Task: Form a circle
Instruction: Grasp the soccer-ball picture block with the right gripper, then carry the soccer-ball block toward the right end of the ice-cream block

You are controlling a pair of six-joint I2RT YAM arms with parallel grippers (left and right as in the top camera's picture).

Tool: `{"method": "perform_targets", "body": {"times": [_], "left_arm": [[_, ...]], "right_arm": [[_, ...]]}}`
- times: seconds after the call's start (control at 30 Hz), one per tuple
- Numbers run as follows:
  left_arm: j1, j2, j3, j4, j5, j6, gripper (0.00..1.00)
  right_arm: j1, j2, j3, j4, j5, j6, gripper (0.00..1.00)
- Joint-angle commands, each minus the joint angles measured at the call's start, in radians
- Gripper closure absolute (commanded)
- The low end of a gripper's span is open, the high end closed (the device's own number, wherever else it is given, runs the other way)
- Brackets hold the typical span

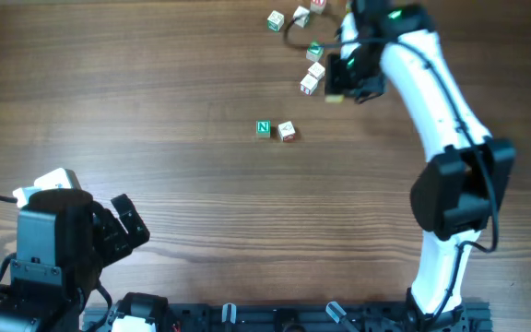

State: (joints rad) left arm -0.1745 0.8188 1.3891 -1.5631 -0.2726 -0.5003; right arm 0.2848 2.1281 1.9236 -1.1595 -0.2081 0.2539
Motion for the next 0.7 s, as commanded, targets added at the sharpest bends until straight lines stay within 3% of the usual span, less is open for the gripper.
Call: {"method": "perform_targets", "body": {"times": [0.0,0.27,0.37,0.5,0.67], "left_arm": [[0.006,-0.002,-0.005,0.002,-0.016,-0.013,0.00],[0.006,-0.002,-0.005,0.002,-0.016,-0.013,0.00],[0.006,-0.002,-0.005,0.002,-0.016,-0.013,0.00],[0.006,-0.002,-0.005,0.002,-0.016,-0.013,0.00],[0.006,-0.002,-0.005,0.002,-0.016,-0.013,0.00]], "right_arm": [[0.050,0.019,-0.156,0.137,0.040,0.013,0.84],[0.055,0.020,-0.415,0.485,0.068,0.064,0.79],[0.055,0.020,-0.430,0.505,0.122,0.065,0.75],[0.055,0.019,-0.430,0.503,0.148,0.069,0.56],[0.055,-0.015,-0.411,0.445,0.147,0.115,0.44]]}}
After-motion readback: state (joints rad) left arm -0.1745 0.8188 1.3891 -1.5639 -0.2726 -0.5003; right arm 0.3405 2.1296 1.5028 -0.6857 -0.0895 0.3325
